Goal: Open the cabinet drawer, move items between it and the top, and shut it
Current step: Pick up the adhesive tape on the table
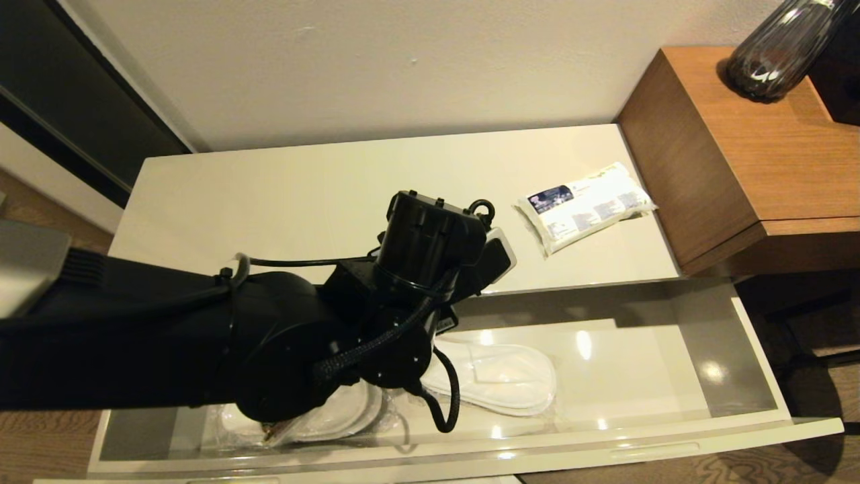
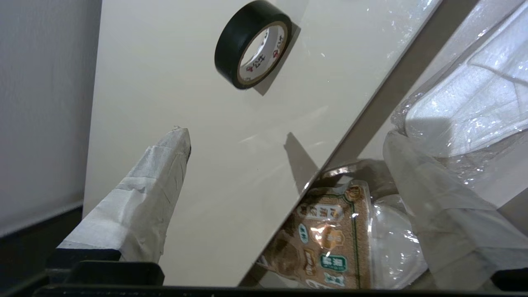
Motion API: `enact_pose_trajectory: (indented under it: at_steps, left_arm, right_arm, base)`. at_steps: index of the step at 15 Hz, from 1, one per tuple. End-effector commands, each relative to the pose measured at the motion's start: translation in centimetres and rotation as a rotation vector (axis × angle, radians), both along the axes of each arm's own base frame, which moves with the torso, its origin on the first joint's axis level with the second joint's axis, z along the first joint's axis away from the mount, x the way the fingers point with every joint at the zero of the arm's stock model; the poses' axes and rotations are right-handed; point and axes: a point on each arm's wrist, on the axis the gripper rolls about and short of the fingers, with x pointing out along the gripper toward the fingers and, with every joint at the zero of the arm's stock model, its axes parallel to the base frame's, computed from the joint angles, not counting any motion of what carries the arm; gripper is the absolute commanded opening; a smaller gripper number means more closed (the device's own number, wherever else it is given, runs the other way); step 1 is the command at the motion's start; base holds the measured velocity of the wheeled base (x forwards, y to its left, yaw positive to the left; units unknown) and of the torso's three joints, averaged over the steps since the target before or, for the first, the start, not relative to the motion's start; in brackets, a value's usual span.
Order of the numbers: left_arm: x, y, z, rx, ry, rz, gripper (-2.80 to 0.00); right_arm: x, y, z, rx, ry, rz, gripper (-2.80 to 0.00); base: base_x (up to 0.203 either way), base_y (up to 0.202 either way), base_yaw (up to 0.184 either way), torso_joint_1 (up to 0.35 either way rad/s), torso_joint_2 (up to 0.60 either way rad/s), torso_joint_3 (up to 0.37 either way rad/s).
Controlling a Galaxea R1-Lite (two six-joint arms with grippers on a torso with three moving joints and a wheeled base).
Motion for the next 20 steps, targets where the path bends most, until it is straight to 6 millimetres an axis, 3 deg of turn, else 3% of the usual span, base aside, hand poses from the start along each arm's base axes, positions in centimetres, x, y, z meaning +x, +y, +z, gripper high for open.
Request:
enact_pose_trajectory:
  at_steps: [1, 5, 15, 20]
  left_arm:
    - [0.7, 0.5, 0.0, 0.032, 0.0, -0.006, 0.0]
    - [2.0, 1.4, -0.3, 0.05, 0.03, -0.063, 0.0]
    - [5.2, 0.2, -1.4, 0.098, 0.034, -0.108, 0.0]
    - [7.8, 0.4, -1.4, 0.081, -0.071, -0.14, 0.0]
  right_arm:
    - [0.0, 0.0, 0.0, 0.0, 0.001, 0.001, -2.8]
    - [0.0, 0.0, 0.0, 0.0, 0.001, 0.001, -2.8]
    - [0.0, 0.0, 0.0, 0.0, 0.001, 0.001, -2.8]
    - [0.0, 0.0, 0.0, 0.0, 0.001, 0.001, -2.8]
  base:
    - [0.0, 0.0, 0.0, 0.0, 0.0, 0.0]
    - [0.0, 0.0, 0.0, 0.0, 0.0, 0.0]
    - [0.0, 0.0, 0.0, 0.0, 0.0, 0.0]
    - [0.0, 0.0, 0.0, 0.0, 0.0, 0.0]
